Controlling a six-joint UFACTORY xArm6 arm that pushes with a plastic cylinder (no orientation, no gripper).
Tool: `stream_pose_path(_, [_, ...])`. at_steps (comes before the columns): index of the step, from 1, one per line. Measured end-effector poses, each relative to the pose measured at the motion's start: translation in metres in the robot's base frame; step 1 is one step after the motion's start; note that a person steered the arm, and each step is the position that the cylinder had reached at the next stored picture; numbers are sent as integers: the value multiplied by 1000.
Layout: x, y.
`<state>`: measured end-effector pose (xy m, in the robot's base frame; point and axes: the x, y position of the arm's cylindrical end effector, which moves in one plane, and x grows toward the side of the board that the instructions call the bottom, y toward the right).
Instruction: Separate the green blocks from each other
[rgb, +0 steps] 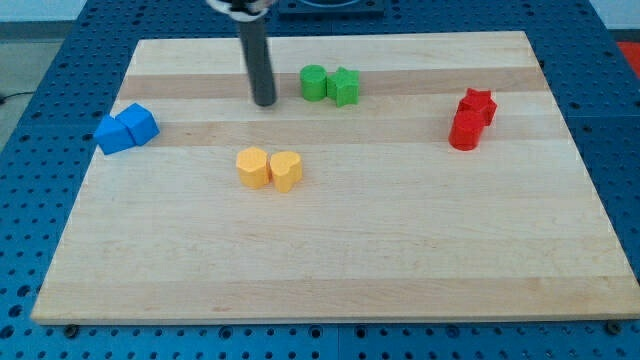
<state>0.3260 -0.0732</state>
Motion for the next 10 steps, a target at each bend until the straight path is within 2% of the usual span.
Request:
stream_pose_path(3, [-30,83])
stream_pose_path(4, [-29,79])
stream_pose_path(6, [-18,111])
stream_pose_path(7, [-37,162])
stream_pose_path(8, [-64,189])
stream_pose_path(9, [-61,193])
stream_pose_path(10, [-38,181])
